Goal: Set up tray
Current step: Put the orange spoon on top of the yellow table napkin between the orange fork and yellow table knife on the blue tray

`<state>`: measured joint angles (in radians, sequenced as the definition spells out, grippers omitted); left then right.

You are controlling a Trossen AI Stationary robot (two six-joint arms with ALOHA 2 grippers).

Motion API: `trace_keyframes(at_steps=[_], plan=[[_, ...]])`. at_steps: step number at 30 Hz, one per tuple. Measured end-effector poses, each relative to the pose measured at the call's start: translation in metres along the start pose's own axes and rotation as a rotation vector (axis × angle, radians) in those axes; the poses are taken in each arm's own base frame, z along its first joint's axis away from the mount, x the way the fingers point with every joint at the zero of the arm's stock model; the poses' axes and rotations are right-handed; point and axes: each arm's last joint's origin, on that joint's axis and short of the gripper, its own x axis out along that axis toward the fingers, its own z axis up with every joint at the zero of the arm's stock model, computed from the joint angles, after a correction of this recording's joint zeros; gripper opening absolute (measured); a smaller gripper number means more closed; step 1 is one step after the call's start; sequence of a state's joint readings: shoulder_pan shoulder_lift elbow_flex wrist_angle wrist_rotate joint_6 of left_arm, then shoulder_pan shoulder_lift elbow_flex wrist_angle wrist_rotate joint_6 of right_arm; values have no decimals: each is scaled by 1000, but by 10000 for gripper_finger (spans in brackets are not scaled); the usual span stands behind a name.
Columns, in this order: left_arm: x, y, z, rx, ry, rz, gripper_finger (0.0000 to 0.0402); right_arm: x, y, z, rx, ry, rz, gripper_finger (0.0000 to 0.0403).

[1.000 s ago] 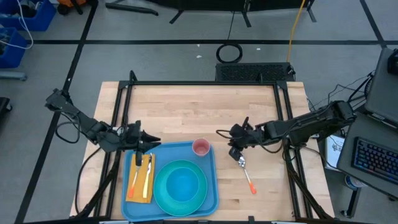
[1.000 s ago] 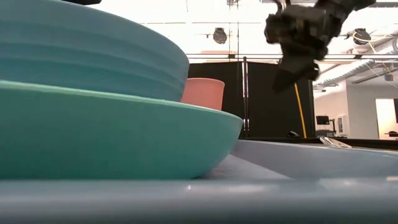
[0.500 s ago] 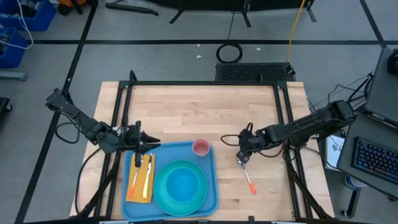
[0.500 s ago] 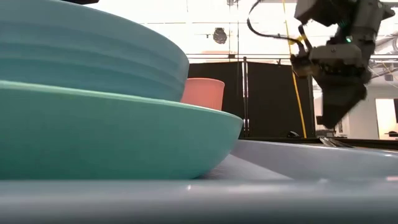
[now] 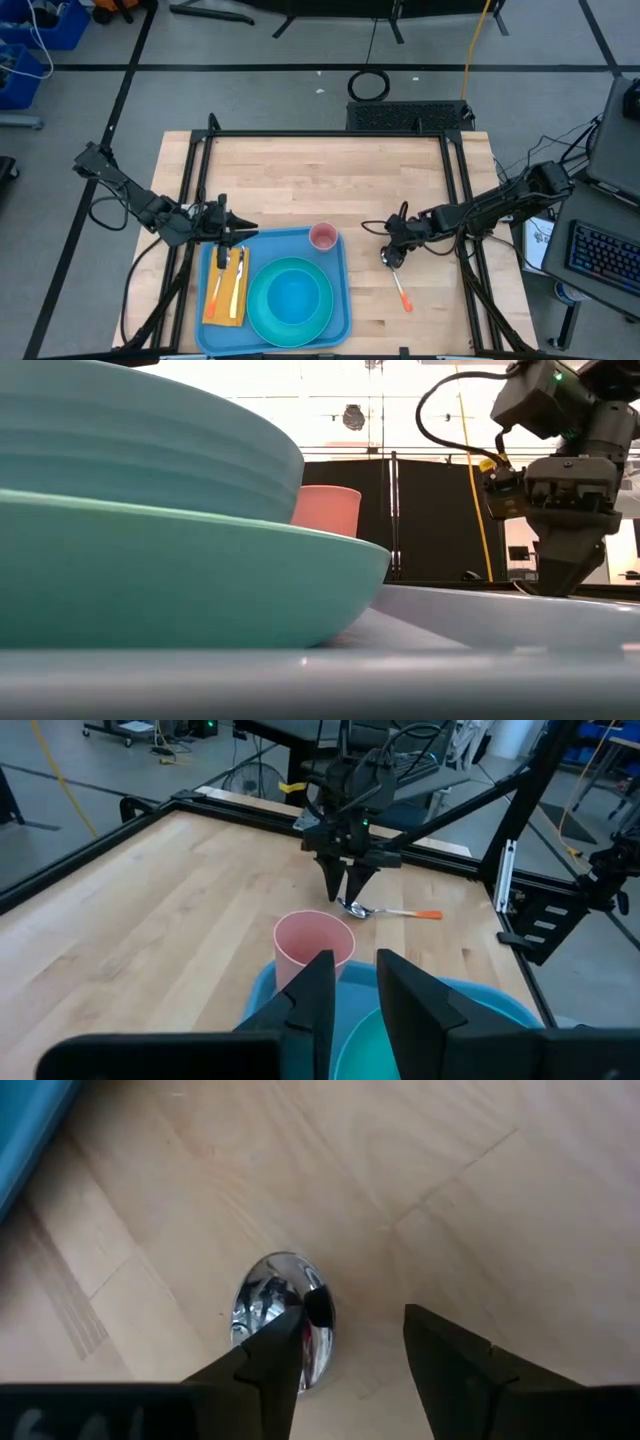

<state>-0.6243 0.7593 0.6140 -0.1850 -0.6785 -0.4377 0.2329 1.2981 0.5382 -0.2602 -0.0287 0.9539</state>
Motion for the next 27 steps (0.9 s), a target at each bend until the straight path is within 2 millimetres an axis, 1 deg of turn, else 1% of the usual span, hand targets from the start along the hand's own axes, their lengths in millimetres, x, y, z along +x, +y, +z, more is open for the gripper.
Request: trace_keyframes(at_steps=[5,8,11,17,18,27], plan=[[0,0,0,3,3,2,81,0,0,0,-28,-3,3,155],[0,0,0,7,2,3,81,1,1,1,-53,-10,19,137],[0,0,0,18,2,4,81,1,2,1,-74,-14,28,106],[0,0,-1,20,4,4,81,0,6,3,-127,-27,81,18],[0,0,-1,20,4,4,81,0,7,4,-132,-29,84,10],[0,1,-1,26,10,7,81,-1,11,7,-117,-73,125,1]])
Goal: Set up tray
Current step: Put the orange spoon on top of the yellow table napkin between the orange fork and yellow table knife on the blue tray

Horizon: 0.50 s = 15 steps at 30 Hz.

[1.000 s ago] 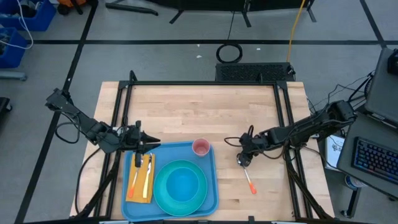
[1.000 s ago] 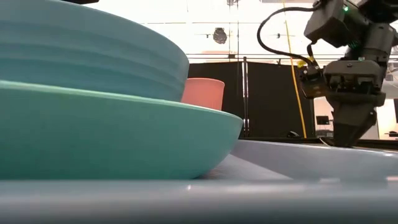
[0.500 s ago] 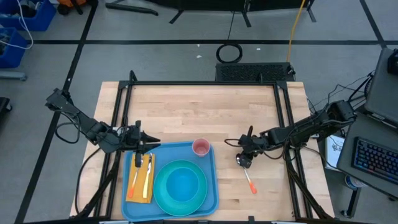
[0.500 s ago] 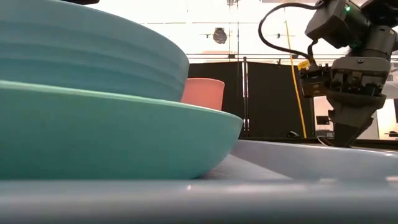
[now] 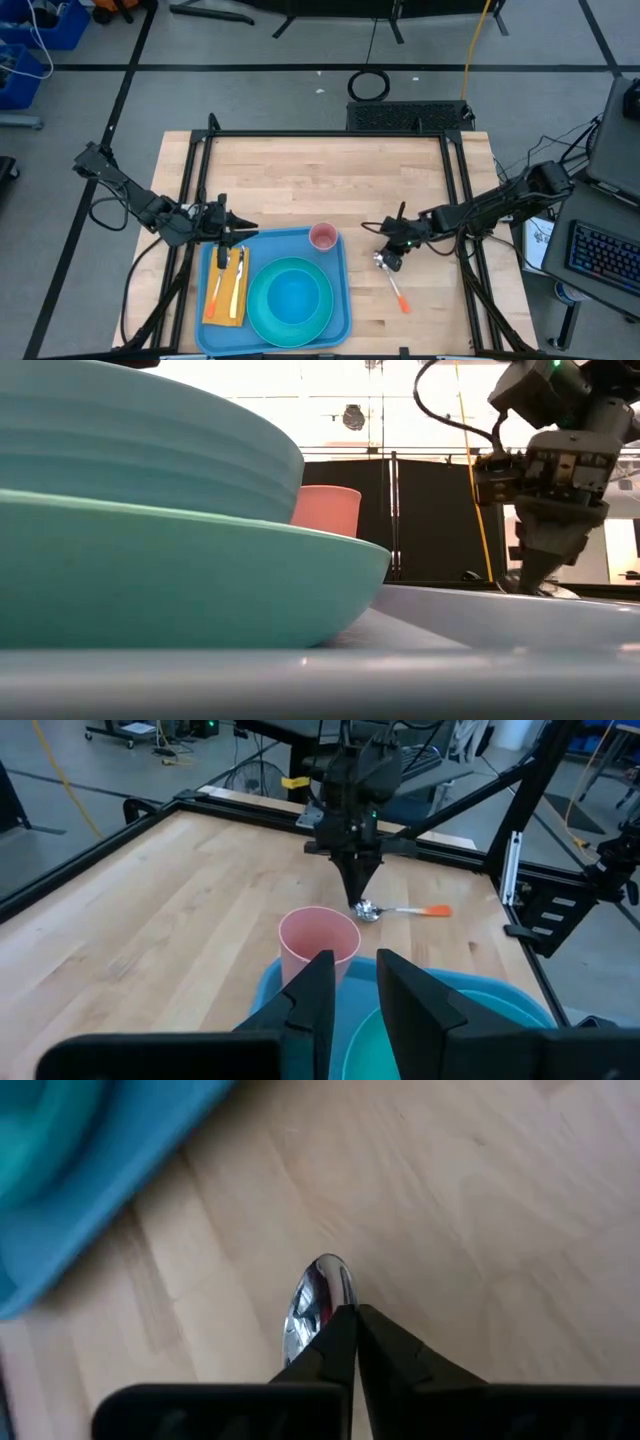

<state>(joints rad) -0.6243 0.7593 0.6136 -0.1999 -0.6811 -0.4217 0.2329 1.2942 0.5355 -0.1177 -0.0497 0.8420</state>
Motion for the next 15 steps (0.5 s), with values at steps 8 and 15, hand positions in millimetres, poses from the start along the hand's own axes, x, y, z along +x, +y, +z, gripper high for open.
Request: trace_keyframes(at_steps=[8,15], plan=[[0,0,-1,4,5,3,81,-14,5,6,-21,-148,-3,1],[0,1,-1,7,10,4,81,-37,14,9,-73,-356,-11,0]])
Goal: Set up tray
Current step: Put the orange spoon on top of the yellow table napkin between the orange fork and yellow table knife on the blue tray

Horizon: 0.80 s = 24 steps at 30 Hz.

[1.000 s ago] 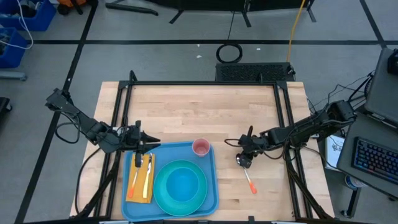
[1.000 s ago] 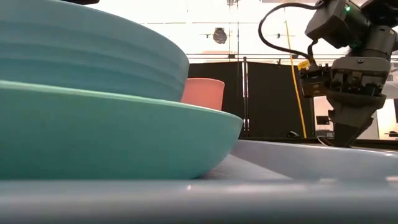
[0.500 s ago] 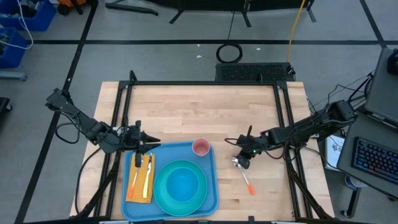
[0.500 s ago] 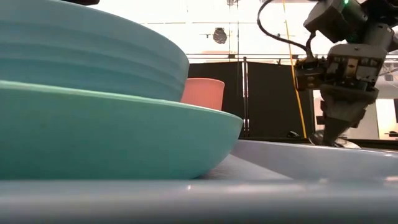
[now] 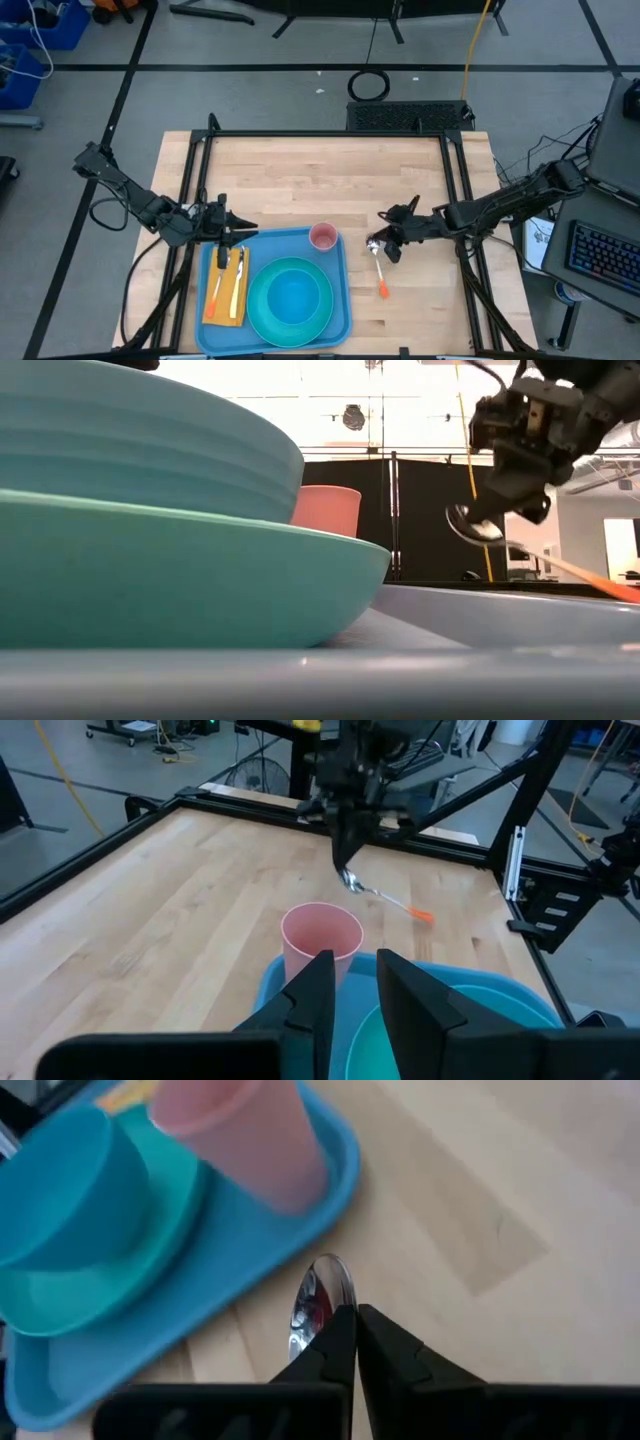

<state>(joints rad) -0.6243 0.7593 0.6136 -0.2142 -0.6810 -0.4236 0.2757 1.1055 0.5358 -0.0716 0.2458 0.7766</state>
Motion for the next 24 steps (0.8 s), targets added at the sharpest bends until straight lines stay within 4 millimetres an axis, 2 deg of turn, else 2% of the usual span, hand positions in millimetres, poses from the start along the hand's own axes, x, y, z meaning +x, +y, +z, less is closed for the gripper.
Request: trace_keyframes(at_steps=[7,15,19,24], plan=[[0,0,0,2,2,0,81,-15,15,9,-92,-231,19,0],[0,0,0,3,2,1,81,-24,36,28,-206,-488,152,0],[0,0,0,16,-2,-1,81,-22,41,36,-232,-569,194,0],[0,-1,2,38,-12,-14,81,-11,43,41,-225,-599,273,0]])
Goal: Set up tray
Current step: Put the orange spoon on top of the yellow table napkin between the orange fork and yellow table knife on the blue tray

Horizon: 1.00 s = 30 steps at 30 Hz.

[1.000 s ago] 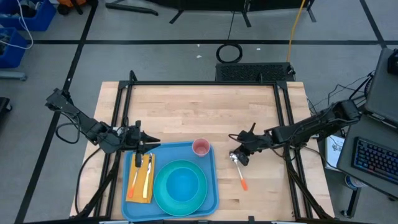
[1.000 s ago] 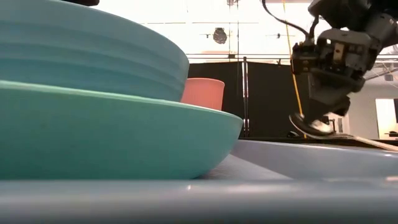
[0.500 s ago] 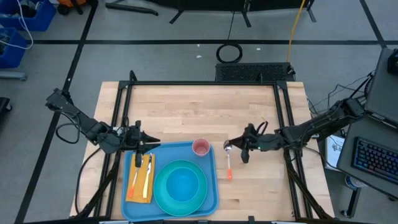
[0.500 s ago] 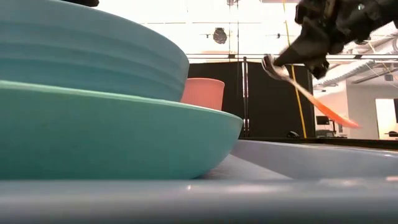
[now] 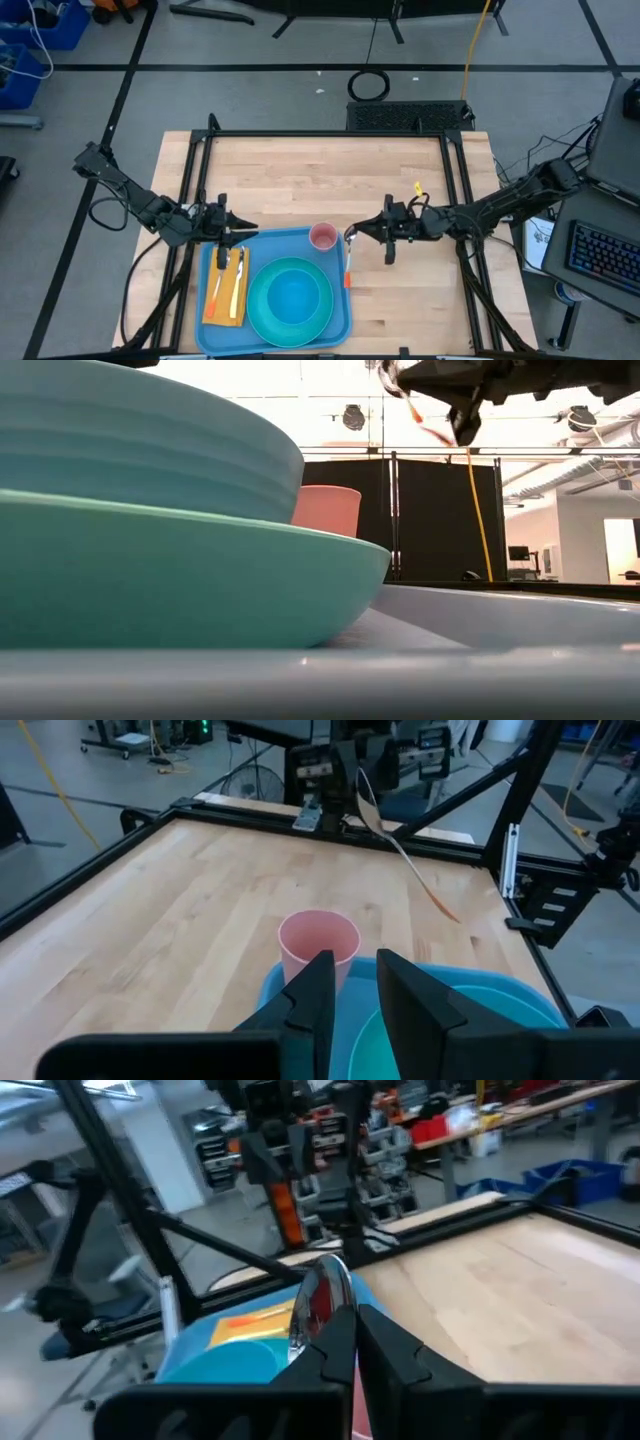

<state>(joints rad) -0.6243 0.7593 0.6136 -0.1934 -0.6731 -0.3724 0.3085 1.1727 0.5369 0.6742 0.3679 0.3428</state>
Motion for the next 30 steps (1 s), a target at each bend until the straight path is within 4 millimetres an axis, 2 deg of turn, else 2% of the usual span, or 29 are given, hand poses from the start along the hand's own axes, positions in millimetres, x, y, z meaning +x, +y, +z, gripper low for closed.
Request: trace_keyframes(at_steps=[5,9,17,25,30], plan=[[0,-1,0,2,3,-18,81,19,2,2,-1,-15,43,0],[0,-1,0,6,4,-27,81,43,10,6,-20,-5,75,0],[0,-1,0,8,6,-27,81,97,29,18,-89,-3,191,0],[0,-1,0,8,13,-46,81,156,33,15,-178,49,187,0],[0,-2,0,14,10,-47,81,185,39,12,-199,42,203,0]])
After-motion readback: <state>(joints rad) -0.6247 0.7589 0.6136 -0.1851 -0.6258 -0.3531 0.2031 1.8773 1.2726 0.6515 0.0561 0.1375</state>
